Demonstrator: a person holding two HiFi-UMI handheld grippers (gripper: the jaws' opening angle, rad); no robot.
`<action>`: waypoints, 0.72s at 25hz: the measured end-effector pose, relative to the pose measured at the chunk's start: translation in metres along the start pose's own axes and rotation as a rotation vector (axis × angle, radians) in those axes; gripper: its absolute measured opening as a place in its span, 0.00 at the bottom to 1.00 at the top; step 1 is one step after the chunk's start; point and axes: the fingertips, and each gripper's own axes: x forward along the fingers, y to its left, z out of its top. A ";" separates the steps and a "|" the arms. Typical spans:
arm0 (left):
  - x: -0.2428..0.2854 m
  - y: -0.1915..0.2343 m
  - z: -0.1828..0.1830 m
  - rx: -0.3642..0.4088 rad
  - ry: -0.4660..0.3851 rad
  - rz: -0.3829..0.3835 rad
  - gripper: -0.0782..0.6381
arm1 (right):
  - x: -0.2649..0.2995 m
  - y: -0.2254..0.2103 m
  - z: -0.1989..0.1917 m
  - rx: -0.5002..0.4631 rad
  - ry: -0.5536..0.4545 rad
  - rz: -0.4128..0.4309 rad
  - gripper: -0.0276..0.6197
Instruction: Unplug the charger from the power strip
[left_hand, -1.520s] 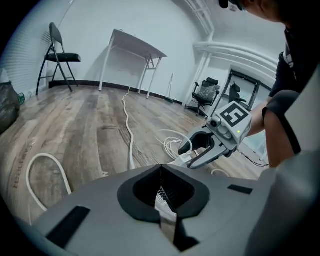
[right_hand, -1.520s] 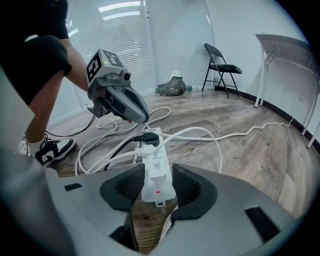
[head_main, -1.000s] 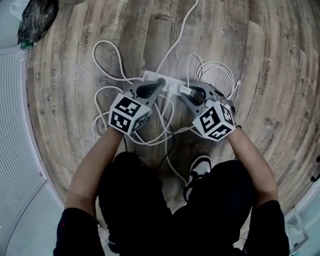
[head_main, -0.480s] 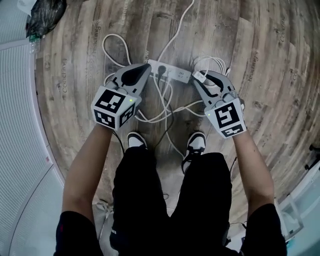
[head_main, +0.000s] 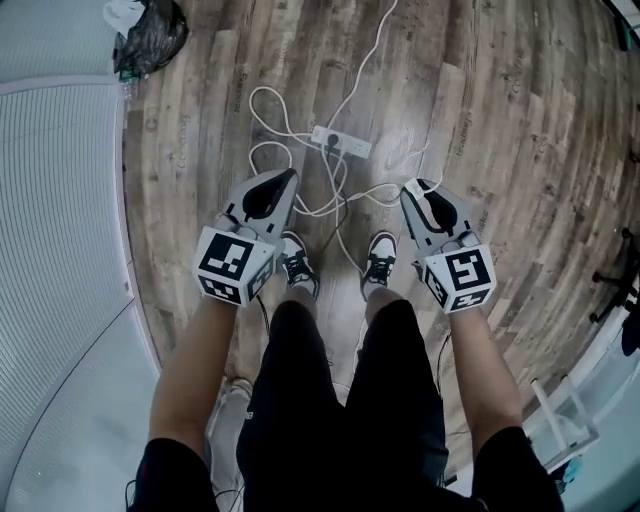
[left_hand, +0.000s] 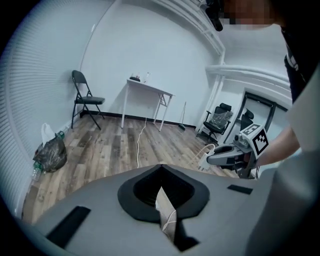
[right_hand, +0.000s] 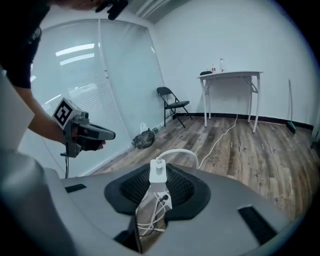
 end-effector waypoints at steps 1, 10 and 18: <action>-0.019 -0.009 0.017 -0.013 -0.014 0.011 0.14 | -0.018 0.010 0.018 0.030 -0.021 0.000 0.21; -0.200 -0.073 0.144 -0.111 -0.186 0.136 0.14 | -0.155 0.110 0.170 0.104 -0.133 0.083 0.21; -0.342 -0.157 0.210 -0.137 -0.353 0.214 0.14 | -0.270 0.182 0.260 0.035 -0.218 0.194 0.21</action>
